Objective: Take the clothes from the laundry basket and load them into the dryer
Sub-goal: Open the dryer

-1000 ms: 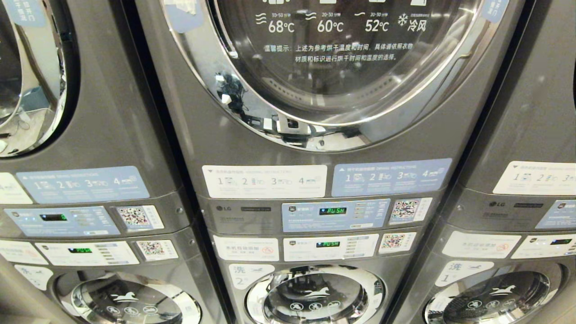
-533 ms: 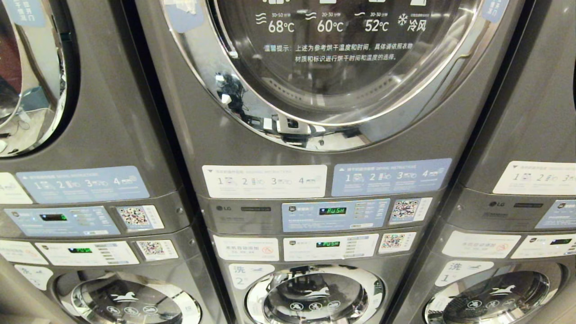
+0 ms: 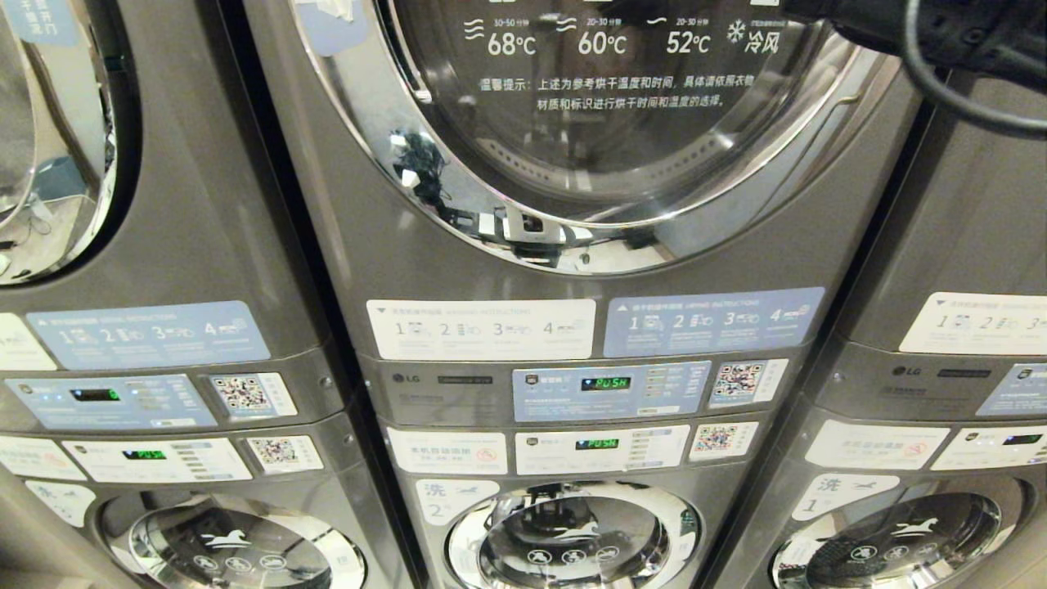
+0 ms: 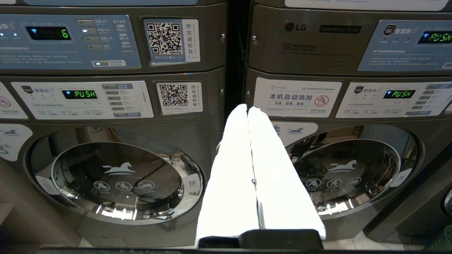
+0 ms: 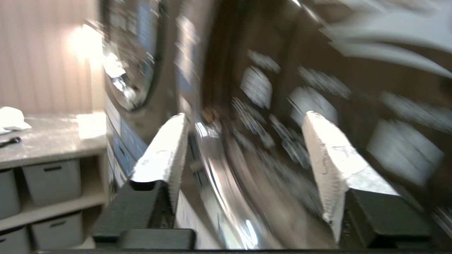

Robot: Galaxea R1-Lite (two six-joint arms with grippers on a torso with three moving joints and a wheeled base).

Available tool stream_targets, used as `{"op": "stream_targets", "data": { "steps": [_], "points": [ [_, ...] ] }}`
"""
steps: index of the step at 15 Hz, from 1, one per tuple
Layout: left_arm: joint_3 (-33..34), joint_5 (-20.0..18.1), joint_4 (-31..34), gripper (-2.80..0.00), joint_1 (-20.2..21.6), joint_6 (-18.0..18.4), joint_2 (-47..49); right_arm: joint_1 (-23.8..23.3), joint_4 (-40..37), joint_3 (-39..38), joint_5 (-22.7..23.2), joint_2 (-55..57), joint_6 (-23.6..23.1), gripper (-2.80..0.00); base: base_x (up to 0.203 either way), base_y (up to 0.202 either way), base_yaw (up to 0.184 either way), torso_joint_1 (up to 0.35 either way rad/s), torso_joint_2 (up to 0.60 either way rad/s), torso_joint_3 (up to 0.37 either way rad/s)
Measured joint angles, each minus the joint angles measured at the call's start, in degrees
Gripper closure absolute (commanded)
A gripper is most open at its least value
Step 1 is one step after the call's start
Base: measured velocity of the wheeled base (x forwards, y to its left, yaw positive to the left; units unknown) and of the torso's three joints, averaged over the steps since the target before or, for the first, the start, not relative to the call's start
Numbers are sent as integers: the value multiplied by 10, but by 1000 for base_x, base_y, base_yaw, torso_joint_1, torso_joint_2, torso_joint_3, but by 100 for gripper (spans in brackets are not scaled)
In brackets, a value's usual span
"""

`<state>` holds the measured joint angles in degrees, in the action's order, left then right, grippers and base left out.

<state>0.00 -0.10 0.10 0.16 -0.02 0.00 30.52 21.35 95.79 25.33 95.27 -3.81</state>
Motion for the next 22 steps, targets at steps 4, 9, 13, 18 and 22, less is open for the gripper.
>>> {"op": "stream_targets", "data": {
  "steps": [4,9,13,18,22],
  "points": [
    [0,0,0,0,0,0,0,72,79,86,-24,102,-14,-280,0,0,0,0,0,0],
    [0,0,0,0,0,0,0,113,78,155,-95,174,-23,-280,0,0,0,0,0,0],
    [0,0,0,0,0,0,0,130,78,162,-129,214,-26,-280,0,0,0,0,0,0],
    [0,0,0,0,0,0,0,154,79,163,-142,244,-23,-280,0,0,0,0,0,0],
    [0,0,0,0,0,0,0,161,79,171,-137,263,-23,-280,0,0,0,0,0,0]
  ]
}}
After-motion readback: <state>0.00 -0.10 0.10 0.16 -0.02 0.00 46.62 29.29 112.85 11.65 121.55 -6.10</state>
